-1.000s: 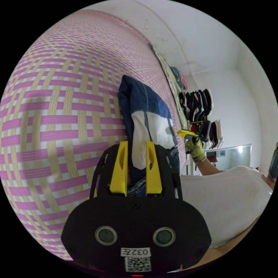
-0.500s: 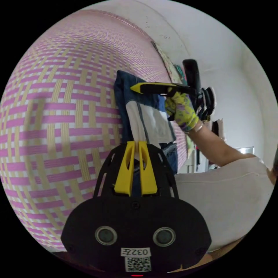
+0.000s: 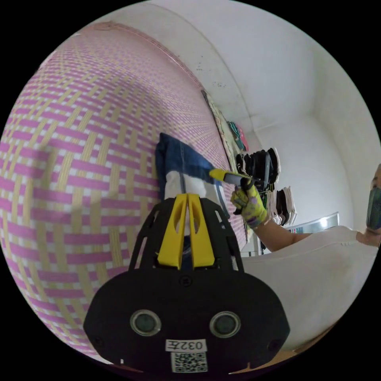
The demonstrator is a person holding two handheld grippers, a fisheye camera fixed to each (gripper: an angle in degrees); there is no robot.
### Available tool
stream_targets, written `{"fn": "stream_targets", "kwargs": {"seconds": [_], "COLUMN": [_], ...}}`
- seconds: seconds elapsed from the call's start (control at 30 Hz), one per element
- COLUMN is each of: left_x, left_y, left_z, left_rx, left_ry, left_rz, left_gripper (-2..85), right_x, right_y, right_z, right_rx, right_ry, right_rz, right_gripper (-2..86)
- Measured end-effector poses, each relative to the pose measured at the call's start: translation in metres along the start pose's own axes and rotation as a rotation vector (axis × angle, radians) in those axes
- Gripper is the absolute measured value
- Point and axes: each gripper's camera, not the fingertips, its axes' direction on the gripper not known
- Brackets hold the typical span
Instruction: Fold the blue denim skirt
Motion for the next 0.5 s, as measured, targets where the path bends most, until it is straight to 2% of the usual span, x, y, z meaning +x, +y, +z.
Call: {"fn": "stream_targets", "kwargs": {"seconds": [0.13, 0.23, 0.33, 0.5], "left_x": [0.014, 0.016, 0.000, -0.008], "left_y": [-0.028, -0.040, -0.033, -0.015], "left_z": [0.047, 0.079, 0.100, 0.085], "left_rx": [-0.039, -0.102, -0.187, -0.089], "left_ry": [0.026, -0.028, -0.120, 0.003], "left_rz": [0.070, 0.093, 0.093, 0.094], "left_gripper": [-0.9, -0.9, -0.9, -0.9], "right_x": [0.011, 0.005, 0.009, 0.057], "right_y": [0.057, 0.097, 0.144, 0.222], "right_z": [0.019, 0.024, -0.006, -0.069], "right_rx": [-0.074, -0.101, -0.010, 0.171], "right_ry": [-0.020, -0.011, 0.071, 0.100], "right_rz": [0.038, 0.004, 0.026, 0.211], "right_gripper": [3.9, 3.4, 1.9, 3.7]}}
